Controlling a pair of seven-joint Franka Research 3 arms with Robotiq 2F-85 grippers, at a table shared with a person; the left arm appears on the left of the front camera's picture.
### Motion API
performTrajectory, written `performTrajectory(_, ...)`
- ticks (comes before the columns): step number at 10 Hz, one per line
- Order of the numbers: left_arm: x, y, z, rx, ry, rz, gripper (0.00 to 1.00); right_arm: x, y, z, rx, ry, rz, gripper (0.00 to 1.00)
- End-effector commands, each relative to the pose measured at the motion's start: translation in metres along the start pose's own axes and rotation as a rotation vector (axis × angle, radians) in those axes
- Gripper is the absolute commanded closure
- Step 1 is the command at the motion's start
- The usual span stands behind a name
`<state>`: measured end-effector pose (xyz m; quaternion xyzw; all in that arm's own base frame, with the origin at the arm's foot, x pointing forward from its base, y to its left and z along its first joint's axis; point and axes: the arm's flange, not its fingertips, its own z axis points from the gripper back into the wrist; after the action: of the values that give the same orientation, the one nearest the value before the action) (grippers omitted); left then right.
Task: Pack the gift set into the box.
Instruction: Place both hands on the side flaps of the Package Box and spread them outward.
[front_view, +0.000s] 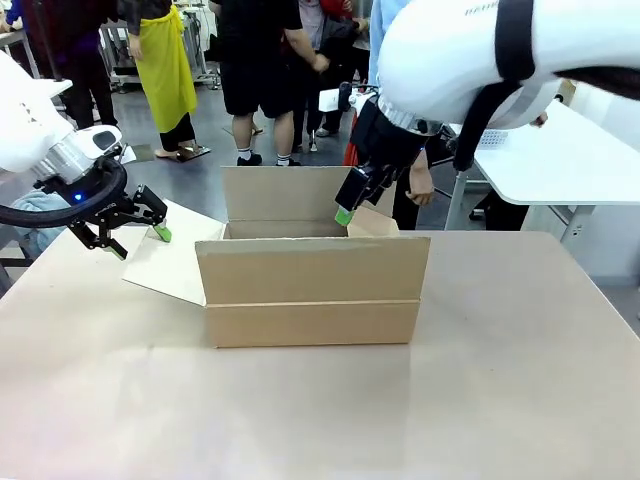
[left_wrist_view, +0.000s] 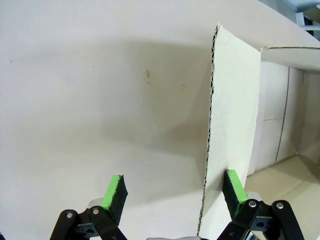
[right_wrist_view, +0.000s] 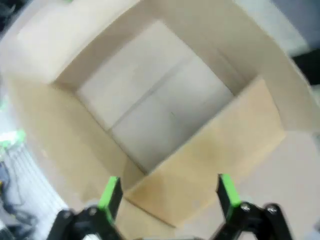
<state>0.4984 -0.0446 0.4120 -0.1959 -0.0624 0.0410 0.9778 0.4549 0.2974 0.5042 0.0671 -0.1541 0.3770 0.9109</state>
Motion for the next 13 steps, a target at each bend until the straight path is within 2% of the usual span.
performTrajectory(1,-0.001,0.000,0.003,0.018,-0.003,0.009,0.00,0.063,0.058,-0.013,-0.275,0.135,-0.301,0.00)
performTrajectory(2,-0.001,0.000,0.003,0.018,-0.003,0.009,0.00,0.079,0.073,-0.025,-0.351,0.228,-0.407,0.00)
performTrajectory(3,-0.001,0.000,0.003,0.018,-0.003,0.009,0.00,0.089,0.085,-0.038,-0.400,0.255,-0.471,0.00)
performTrajectory(4,-0.001,0.000,0.003,0.018,-0.003,0.009,0.00,0.091,0.095,-0.057,-0.453,0.358,-0.554,0.00)
performTrajectory(5,-0.001,0.000,0.003,0.018,-0.003,0.009,0.00,0.093,0.110,-0.065,-0.372,0.307,-0.463,0.00)
performTrajectory(6,-0.001,0.000,0.003,0.018,-0.003,0.009,0.00,0.092,0.116,-0.056,-0.299,0.230,-0.309,0.00)
performTrajectory(7,-0.001,0.000,0.003,0.018,-0.003,0.009,0.00,0.024,0.070,-0.022,-0.450,0.233,-0.431,0.00)
performTrajectory(8,-0.001,0.000,0.003,0.018,-0.003,0.009,0.00,0.024,0.070,-0.022,-0.450,0.233,-0.431,0.00)
performTrajectory(9,-0.001,0.000,0.003,0.018,-0.003,0.009,0.00,0.045,0.119,-0.060,-0.398,0.271,-0.391,0.00)
performTrajectory(10,-0.001,0.000,0.003,0.018,-0.003,0.009,0.00,0.051,0.121,-0.074,-0.453,0.284,-0.445,0.00)
performTrajectory(11,-0.001,0.000,0.003,0.018,-0.003,0.009,0.00,0.053,0.120,-0.082,-0.480,0.247,-0.510,0.00)
performTrajectory(13,-0.001,0.000,0.003,0.018,-0.003,0.009,0.00,0.052,0.105,-0.093,-0.469,0.211,-0.717,0.00)
